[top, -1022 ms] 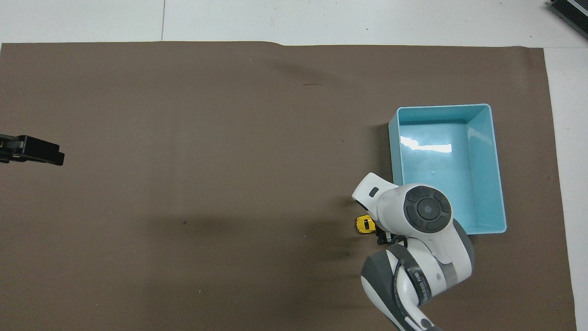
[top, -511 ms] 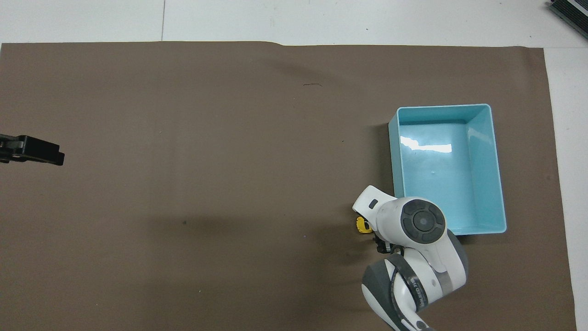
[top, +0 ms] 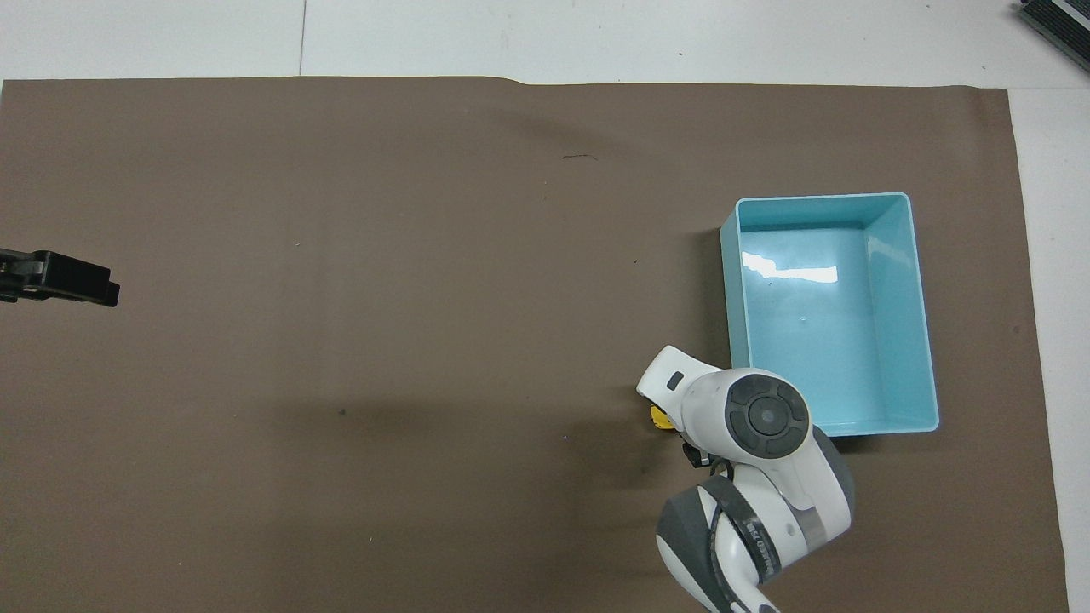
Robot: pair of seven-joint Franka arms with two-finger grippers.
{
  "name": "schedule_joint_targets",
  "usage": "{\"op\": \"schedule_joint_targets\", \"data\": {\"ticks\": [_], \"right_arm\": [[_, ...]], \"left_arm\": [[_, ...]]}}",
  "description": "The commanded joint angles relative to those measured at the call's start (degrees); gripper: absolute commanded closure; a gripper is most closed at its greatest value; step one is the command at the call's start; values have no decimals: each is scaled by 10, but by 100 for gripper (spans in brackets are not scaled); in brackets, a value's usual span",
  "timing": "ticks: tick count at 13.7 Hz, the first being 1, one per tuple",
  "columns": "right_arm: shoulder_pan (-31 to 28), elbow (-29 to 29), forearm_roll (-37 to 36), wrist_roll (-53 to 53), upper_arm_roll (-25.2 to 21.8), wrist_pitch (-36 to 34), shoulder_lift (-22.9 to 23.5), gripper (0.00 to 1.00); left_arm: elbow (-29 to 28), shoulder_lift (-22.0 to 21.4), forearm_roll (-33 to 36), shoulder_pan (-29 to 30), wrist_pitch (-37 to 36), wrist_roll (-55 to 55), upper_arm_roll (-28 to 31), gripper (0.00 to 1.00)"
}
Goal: Wind up and store yellow beetle car
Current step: 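Lift the car with the right gripper and lower it into the bin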
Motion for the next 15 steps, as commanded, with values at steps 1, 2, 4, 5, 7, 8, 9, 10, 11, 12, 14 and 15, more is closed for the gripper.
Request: {"op": "schedule_joint_targets", "data": {"ticks": [1, 2, 4, 5, 7, 8, 9, 10, 11, 12, 14, 15], "right_arm": [[6, 52, -8, 17, -1, -12, 22, 100], [7, 76, -7, 24, -1, -14, 35, 100], [8, 116, -7, 51, -1, -29, 41, 100], [2, 138, -8, 52, -1, -46, 41, 100], [-5, 189, -7, 53, -3, -99, 43, 100], [-13, 208, -8, 53, -6, -119, 42, 100], [-33, 222, -8, 51, -6, -133, 41, 100], [-46, 236, -8, 48, -6, -150, 39, 100], [-56, 249, -8, 47, -6, -169, 38, 100], [-71, 251, -8, 45, -7, -177, 37, 100], [-108, 253, -13, 11, -3, -180, 37, 100], [-116, 251, -13, 2, -4, -182, 37, 100]], "left_arm": [[1, -3, -6, 5, -8, -5, -2, 0], [1, -3, -6, 5, -9, -5, -2, 0], [1, -3, -6, 5, -9, -5, -2, 0], [1, -3, -6, 5, -8, -5, -2, 0], [1, -3, -6, 5, -9, -5, -2, 0], [1, -3, -6, 5, -8, -5, -2, 0], [1, -3, -6, 5, -8, -5, -2, 0], [1, -3, -6, 5, -8, -5, -2, 0], [1, -3, -6, 5, -9, -5, -2, 0], [1, -3, -6, 5, -9, -5, -2, 0], [1, -3, -6, 5, -8, -5, -2, 0], [1, -3, -6, 5, -9, -5, -2, 0]]}}
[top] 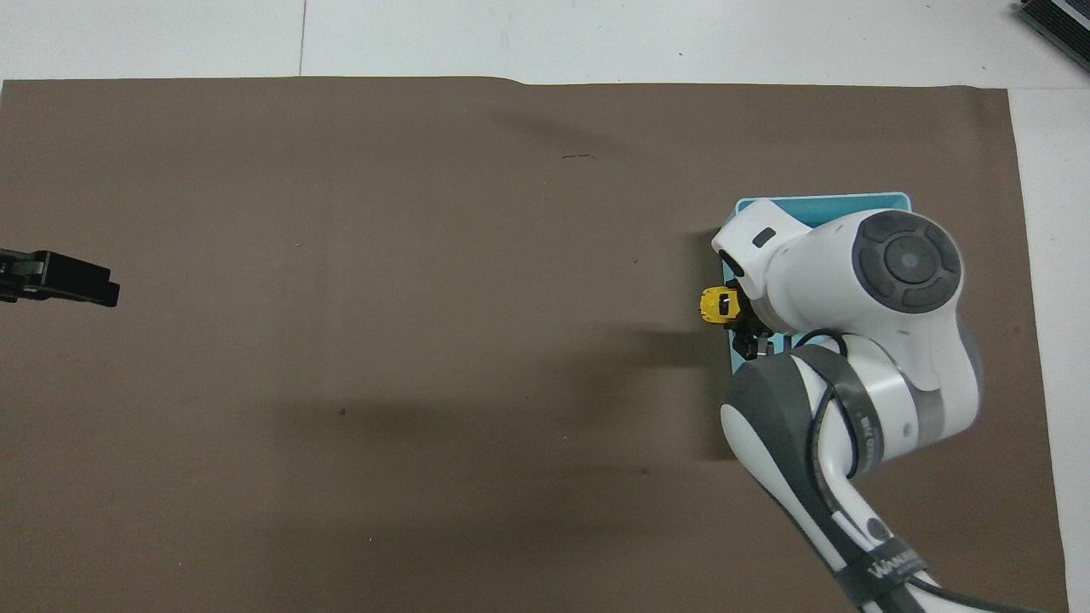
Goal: Wind up and store yellow beetle car
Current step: 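Lift the car with the right gripper and lower it into the bin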
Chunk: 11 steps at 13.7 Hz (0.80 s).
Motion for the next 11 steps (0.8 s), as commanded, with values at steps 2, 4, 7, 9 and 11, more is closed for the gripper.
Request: {"op": "schedule_joint_targets", "data": {"ticks": [2, 4, 7, 9, 11], "right_arm": [[-54, -2, -8, -24, 8, -22, 1, 100], [-87, -14, -8, -76, 8, -22, -3, 100], [-123, -57, -8, -136, 7, -12, -23, 100], [-149, -72, -10, -172, 7, 3, -14, 100], [-150, -95, -10, -184, 7, 39, -11, 100]], "left_arm": [[1, -3, -6, 5, -9, -5, -2, 0], [1, -3, -6, 5, -8, -5, -2, 0], [1, -3, -6, 5, -9, -5, -2, 0], [1, -3, -6, 5, -9, -5, -2, 0], [1, -3, -6, 5, -8, -5, -2, 0]]}}
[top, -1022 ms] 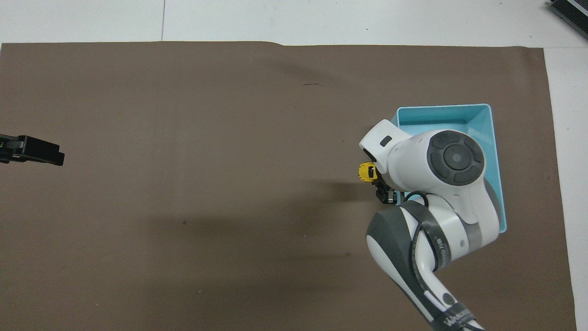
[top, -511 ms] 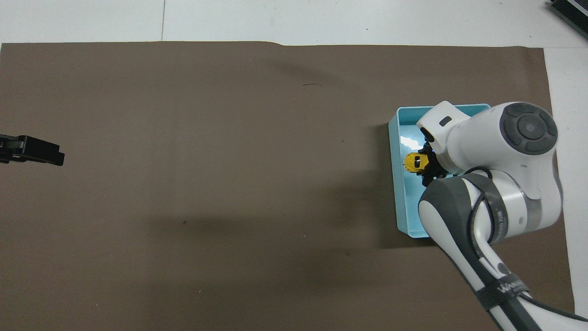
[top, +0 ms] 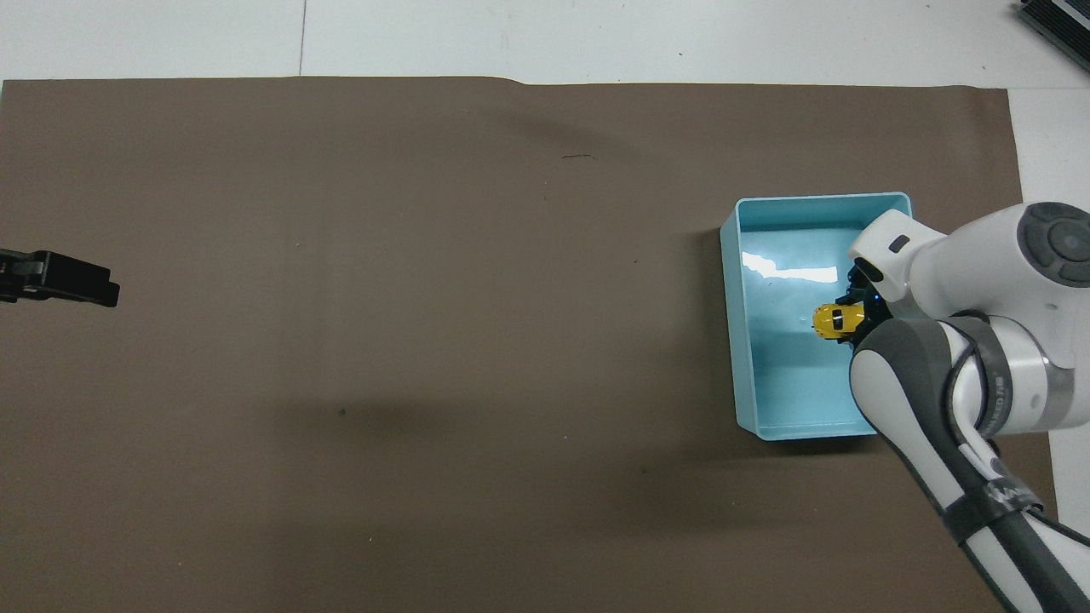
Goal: Wind up and store yellow beetle car
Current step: 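Open the right gripper to set the car on the bin floor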
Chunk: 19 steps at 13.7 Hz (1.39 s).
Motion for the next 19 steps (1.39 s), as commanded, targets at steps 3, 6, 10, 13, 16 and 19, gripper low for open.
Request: {"op": "schedule_joint_targets", "data": {"ticks": [3, 6, 10, 13, 16, 19], "right_arm": [[-1, -45, -6, -19, 10, 80, 19, 100], [5, -50, -6, -18, 10, 115, 50, 100], [6, -55, -6, -12, 10, 126, 70, 50], [3, -46, -5, -9, 10, 114, 67, 0], [7, 2, 0, -4, 11, 60, 59, 0], [8, 78, 6, 33, 13, -21, 47, 0]], "left_arm": [[1, -3, -6, 5, -8, -5, -2, 0], [1, -3, -6, 5, -9, -5, -2, 0], [1, -3, -6, 5, -8, -5, -2, 0], [1, -3, -6, 5, -9, -5, -2, 0], [1, -3, -6, 5, -8, -5, -2, 0], [1, -3, -6, 5, -9, -5, -2, 0]]}}
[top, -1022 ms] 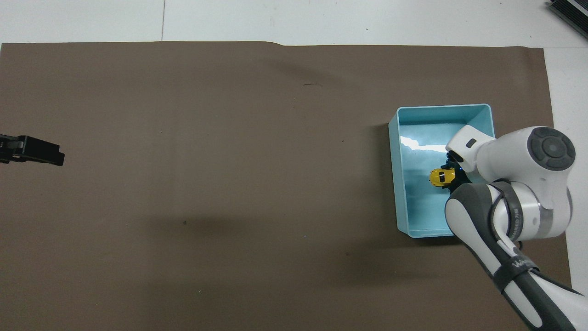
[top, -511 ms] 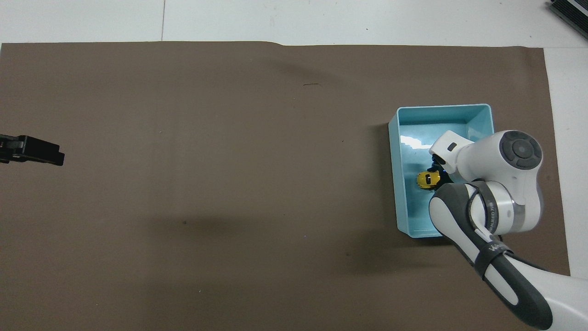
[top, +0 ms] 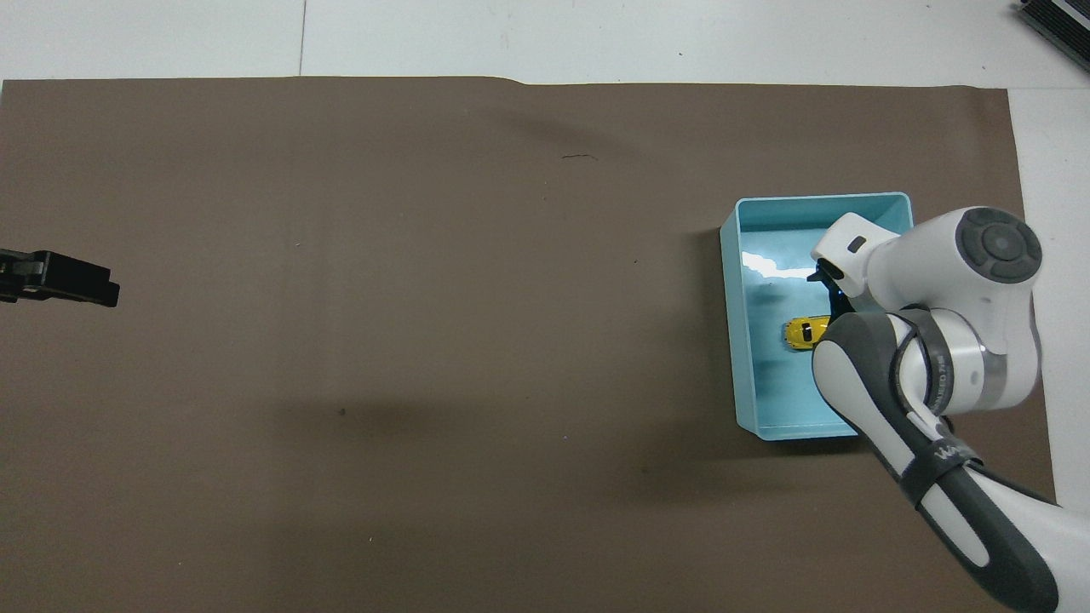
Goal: Wind up and store yellow beetle car
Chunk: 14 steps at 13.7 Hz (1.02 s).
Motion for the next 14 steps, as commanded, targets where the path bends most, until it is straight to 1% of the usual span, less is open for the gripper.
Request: {"op": "schedule_joint_targets", "data": {"ticks": [1, 3, 6, 9, 11, 14], "right_arm": [[-1, 71, 5, 54, 3, -81, -10, 0], [0, 129, 9, 103, 3, -132, -10, 0], [0, 181, 42, 225, 3, -176, -21, 0], [0, 236, 42, 328, 4, -241, -24, 0], [0, 254, 42, 387, 4, -279, -38, 0], [2, 262, 44, 494, 10, -315, -65, 0]], "left_arm": [[1, -3, -6, 5, -8, -5, -2, 0], [1, -3, -6, 5, -8, -5, -2, 0], [1, -3, -6, 5, -8, -5, -2, 0], [1, -3, -6, 5, -8, -5, -2, 0], [1, -3, -6, 5, -8, -5, -2, 0], [1, -3, -6, 5, -8, -5, -2, 0]]}}
